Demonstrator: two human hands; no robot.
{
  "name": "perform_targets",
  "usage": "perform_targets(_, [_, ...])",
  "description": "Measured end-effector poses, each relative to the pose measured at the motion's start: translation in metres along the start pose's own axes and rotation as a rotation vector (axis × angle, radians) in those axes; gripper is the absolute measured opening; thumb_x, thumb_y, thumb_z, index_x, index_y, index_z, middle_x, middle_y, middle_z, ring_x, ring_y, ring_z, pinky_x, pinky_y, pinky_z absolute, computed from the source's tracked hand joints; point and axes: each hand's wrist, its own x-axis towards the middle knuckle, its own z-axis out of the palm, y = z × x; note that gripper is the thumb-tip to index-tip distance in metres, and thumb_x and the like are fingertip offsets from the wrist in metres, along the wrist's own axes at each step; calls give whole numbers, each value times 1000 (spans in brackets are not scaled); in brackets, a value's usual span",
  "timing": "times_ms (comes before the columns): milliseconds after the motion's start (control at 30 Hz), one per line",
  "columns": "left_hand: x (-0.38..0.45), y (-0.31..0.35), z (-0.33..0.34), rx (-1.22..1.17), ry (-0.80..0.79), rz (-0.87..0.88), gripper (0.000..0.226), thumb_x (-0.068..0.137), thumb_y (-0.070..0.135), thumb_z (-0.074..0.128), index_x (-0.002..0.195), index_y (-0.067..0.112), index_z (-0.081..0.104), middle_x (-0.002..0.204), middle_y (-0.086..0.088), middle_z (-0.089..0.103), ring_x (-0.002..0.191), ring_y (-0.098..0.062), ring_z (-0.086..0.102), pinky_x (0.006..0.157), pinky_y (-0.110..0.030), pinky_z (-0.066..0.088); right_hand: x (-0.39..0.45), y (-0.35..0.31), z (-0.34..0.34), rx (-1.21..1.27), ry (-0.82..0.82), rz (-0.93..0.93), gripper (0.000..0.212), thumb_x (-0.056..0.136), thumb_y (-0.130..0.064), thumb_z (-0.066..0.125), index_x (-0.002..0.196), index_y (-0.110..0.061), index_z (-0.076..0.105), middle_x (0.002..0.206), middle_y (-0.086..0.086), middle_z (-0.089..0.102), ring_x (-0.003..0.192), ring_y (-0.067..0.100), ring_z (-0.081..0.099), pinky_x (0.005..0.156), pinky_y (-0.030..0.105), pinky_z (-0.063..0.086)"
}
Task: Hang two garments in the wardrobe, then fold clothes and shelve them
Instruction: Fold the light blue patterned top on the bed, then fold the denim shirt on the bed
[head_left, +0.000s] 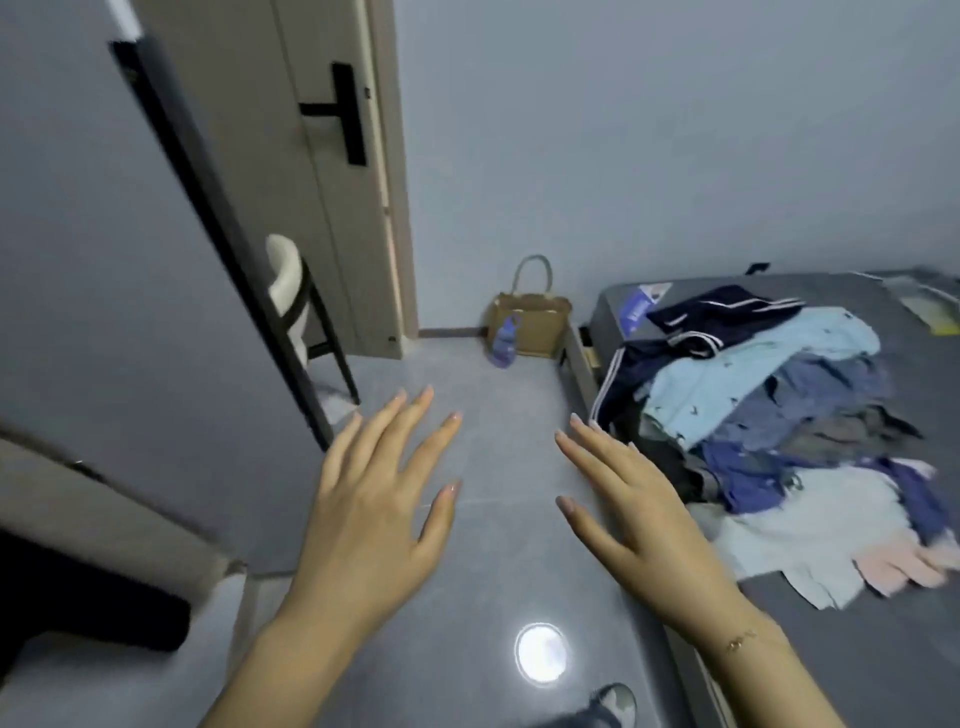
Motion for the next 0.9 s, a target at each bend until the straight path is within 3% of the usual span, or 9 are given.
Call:
perform_targets(167, [55, 84, 74, -104, -165, 143, 49, 93, 37, 42, 140, 24, 50, 152, 2, 38, 142, -18, 32, 117, -39, 19, -64, 93, -44, 11, 82, 253, 53, 97, -45, 43, 148, -37, 33, 157, -21, 19, 146, -4, 10, 120, 35, 19])
perform_targets(400, [111, 243, 201, -223, -377, 285, 51, 93, 42, 37, 142, 31, 44, 153, 8, 34, 142, -13, 25, 116, -30, 11, -148, 237, -106, 40, 173, 513, 50, 99, -36, 51, 144, -44, 30, 156, -25, 17, 144, -8, 12, 120, 26, 16])
perform_targets(600, [156, 352, 287, -300, -511, 362, 51, 95, 30, 56, 144, 32, 42, 155, 11, 30, 143, -12, 25, 115, -34, 18, -197, 341, -143, 106, 224, 678, 52, 98, -35, 51, 145, -41, 30, 155, -24, 20, 144, -6, 14, 120, 27, 17])
perform_targets(767, [195, 398, 353, -299, -652, 436, 50, 97, 34, 53, 145, 31, 40, 156, 13, 26, 145, -11, 21, 115, -28, 14, -203, 414, -155, 149, 244, 805, 52, 99, -33, 51, 146, -40, 30, 155, -24, 21, 144, -6, 15, 119, 22, 16])
perform_targets(900, [249, 424, 423, -322, -730, 463, 49, 95, 28, 57, 142, 27, 46, 154, 8, 33, 141, -17, 31, 115, -41, 27, -185, 476, -158, 166, 257, 901, 51, 100, -37, 48, 147, -40, 31, 155, -26, 20, 143, -9, 13, 114, 10, 9])
